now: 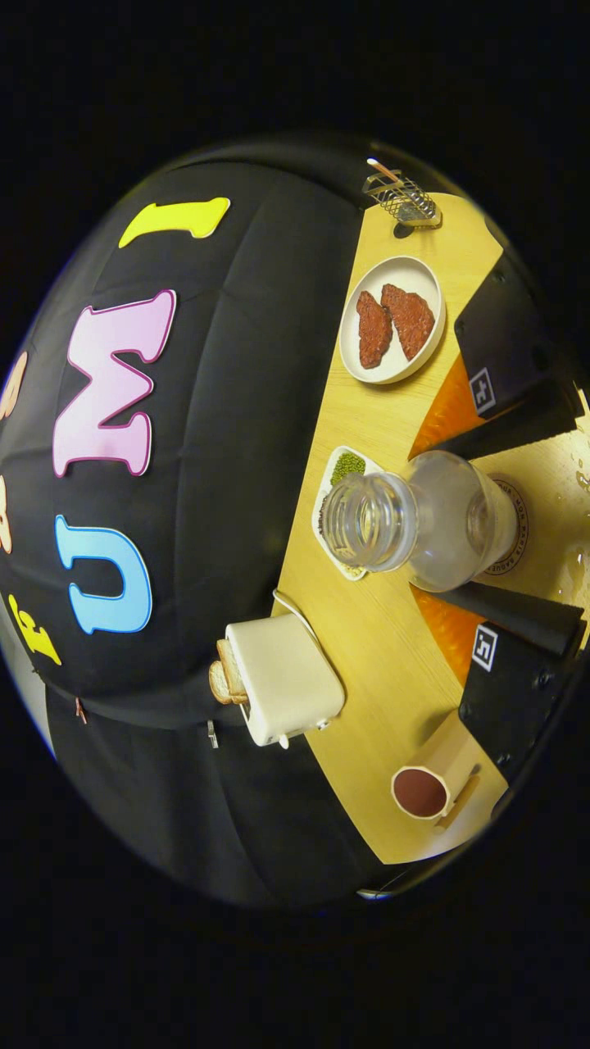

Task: Take the bottle from table, then pour the juice into the cup, finally place the bottle on the coaster

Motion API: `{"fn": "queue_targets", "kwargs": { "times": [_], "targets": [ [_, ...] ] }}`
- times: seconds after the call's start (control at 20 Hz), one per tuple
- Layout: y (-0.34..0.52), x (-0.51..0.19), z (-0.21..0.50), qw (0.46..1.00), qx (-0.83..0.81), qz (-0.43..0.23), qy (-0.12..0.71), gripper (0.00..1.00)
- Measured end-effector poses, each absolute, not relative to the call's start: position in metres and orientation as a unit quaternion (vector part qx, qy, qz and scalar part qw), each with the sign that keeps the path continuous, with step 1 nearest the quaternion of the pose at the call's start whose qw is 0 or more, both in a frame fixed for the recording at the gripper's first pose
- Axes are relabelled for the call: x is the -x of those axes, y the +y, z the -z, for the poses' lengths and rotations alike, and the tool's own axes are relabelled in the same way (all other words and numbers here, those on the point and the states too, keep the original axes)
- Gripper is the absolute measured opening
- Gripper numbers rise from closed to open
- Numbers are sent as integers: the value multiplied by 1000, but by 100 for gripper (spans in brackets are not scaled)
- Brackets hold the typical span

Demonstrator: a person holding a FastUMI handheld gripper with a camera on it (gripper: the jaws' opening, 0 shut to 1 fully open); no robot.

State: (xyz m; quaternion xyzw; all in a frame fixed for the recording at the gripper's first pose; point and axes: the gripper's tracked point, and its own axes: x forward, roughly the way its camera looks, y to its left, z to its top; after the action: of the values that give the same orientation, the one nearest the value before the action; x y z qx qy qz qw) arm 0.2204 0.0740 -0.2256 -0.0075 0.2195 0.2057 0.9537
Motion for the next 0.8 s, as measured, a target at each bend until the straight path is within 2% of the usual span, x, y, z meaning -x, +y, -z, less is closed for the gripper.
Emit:
{"fn": "queue_targets", "kwargs": {
  "times": [0.1, 0.2, 0.5, 0.8],
  "targets": [
    [72, -219, 226, 953, 5, -202, 225, 79],
    [69, -219, 220, 956, 3, -198, 218, 100],
    [65, -195, 195, 959, -12, -200, 199, 99],
    [45, -160, 131, 971, -19, -187, 149, 99]
  ]
}}
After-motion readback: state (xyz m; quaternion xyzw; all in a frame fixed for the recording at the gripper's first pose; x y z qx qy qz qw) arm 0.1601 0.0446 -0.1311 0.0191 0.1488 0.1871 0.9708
